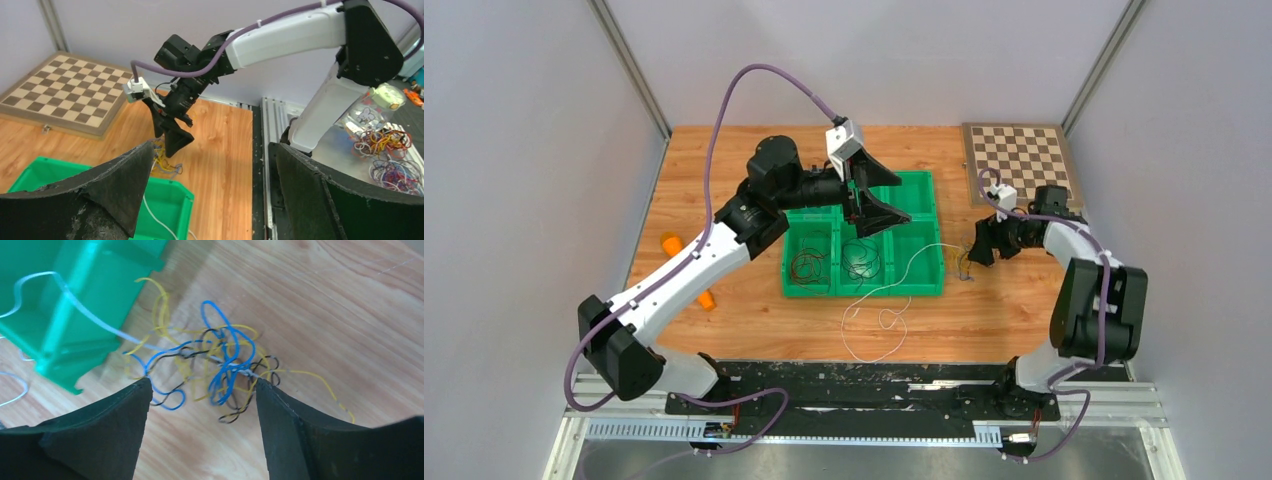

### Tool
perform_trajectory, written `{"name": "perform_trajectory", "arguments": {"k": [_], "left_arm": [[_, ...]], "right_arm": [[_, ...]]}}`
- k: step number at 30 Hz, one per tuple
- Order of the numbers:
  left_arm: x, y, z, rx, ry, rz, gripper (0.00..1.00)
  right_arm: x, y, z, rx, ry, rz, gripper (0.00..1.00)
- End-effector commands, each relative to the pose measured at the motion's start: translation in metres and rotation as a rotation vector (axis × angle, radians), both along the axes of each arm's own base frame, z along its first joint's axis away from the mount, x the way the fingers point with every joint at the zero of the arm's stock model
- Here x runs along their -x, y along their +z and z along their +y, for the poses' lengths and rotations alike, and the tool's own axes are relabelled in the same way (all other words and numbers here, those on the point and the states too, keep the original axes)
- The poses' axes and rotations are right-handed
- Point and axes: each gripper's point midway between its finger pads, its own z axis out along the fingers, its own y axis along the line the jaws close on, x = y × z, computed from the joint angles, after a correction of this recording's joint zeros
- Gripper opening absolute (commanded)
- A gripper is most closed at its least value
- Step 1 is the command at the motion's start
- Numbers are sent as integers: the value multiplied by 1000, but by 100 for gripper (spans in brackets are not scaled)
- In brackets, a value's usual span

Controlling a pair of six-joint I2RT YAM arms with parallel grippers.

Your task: Untangle the cables

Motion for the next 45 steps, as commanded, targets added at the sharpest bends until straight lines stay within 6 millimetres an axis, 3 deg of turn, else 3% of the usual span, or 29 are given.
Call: {"name": "perform_trajectory", "arguments": {"k": [1,2,5,8,9,13,16,19,22,25,28,31,34,37,45], "left_arm": [[-8,24,19,23,76,-113,100],[-12,20,20,15,86,-106,100],[-22,8,25,-14,109,-95,99],[-28,-7,29,-53,110,-88,92],[-31,-12,31,-69,116,-94,87],[-29,-36,32,-135,49,-164,78],[-27,-48,27,-158,-14,-206,79],[-33,-49,20,-165,-39,-233,80],[-30,-41,5,-157,-87,-251,71],[-13,-36,-10,-139,-146,-232,61],[19,-34,-24,-94,-230,-212,57],[40,-44,-30,-53,-266,-186,53],[37,-57,-40,-73,-248,-129,50],[22,-63,-53,-87,-208,-66,48],[7,-70,-63,-88,-158,10,53]], "right_arm": [[-33,-19,-17,59,-24,24,71],[-38,-22,-18,59,-27,33,64],[-41,-20,-17,58,9,36,26],[-27,17,-7,15,90,-41,3],[-20,34,-4,0,118,-78,0],[10,115,18,-34,214,-272,0],[33,159,38,-87,270,-406,0],[47,187,54,-122,288,-449,0],[56,206,64,-164,280,-450,0],[59,216,71,-186,265,-434,0],[62,218,78,-207,251,-409,0],[66,219,82,-211,248,-407,0],[69,222,87,-219,253,-410,0],[72,224,93,-222,269,-415,0],[77,227,97,-219,285,-427,0]]}}
